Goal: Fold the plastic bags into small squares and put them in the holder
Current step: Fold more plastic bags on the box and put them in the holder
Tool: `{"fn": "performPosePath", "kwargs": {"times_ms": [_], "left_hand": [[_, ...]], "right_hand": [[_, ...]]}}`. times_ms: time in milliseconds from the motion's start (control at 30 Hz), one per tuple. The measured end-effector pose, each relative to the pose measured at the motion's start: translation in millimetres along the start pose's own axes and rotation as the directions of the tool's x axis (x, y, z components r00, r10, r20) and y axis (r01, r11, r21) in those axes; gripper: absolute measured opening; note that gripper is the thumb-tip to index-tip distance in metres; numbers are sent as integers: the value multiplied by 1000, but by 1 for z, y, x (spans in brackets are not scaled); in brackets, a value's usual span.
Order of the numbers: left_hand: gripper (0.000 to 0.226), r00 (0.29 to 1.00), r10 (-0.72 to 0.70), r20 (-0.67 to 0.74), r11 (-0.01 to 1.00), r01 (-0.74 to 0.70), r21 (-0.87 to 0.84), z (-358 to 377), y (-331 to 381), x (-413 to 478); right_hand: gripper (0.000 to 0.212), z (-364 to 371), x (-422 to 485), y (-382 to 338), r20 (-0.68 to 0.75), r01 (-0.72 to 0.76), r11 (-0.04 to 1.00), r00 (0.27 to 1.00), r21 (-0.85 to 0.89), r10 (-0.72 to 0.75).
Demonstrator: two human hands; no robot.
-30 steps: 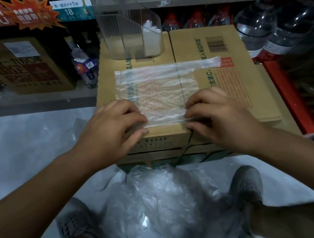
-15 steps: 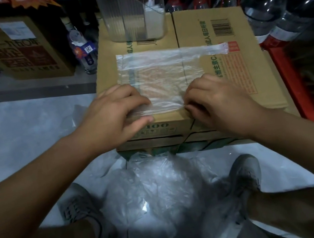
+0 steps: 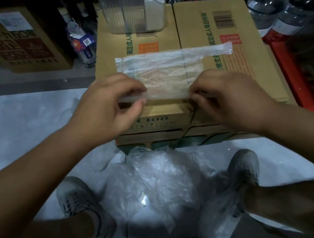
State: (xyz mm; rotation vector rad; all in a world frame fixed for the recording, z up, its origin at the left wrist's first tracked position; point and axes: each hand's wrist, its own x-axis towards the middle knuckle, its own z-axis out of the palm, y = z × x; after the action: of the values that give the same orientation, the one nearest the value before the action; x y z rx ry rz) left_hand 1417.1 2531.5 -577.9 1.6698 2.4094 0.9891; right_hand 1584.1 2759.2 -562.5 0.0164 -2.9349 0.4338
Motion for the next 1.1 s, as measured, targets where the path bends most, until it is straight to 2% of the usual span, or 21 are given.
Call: {"fn": "performPosePath", "kwargs": {"times_ms": [133,267,400,500,600,700,833,900,1000,1033,1100], "left_hand": [[33,968,-250,-34,961,244,-130,-8,-1,12],[31,870,-492,-45,858,475,-194,-5,-9,28],[40,801,-598,-33,775,567,-280,-1,-19,44],[38,776,-628,-62,765,600,-235,2,-25,53],[30,766,-634,-108,770,612,-180,1,-28,57],[29,767,-629,-128,773,599,-212,1,-26,57],[39,759,-630,-165,768,576,-281,-1,-26,58],[46,780,-590,-209,801,535,-267,-1,-29,56],[55,858,-405,-317,903,429,7,0,-28,52],[55,897,-325,-301,922,371,110,2,-25,50],[52,971,-176,-160,943,213,255,6,-19,47]], "right_hand": [[20,-17,22,0,-22,-54,998,998,41,55],[21,-27,54,6,43,-114,993,993,15,113],[25,-22,79,19,50,-187,982,981,-24,188],[24,-11,91,32,41,-257,966,965,-15,257],[18,2,98,40,42,-309,950,951,47,308],[14,9,99,44,13,-304,950,953,76,304],[13,11,97,42,17,-335,920,941,205,339],[11,12,96,42,31,-343,910,938,231,346],[9,11,93,42,76,-349,898,937,268,341],[9,10,91,42,90,-348,895,937,278,337],[10,8,89,40,116,-343,896,939,281,323]]}}
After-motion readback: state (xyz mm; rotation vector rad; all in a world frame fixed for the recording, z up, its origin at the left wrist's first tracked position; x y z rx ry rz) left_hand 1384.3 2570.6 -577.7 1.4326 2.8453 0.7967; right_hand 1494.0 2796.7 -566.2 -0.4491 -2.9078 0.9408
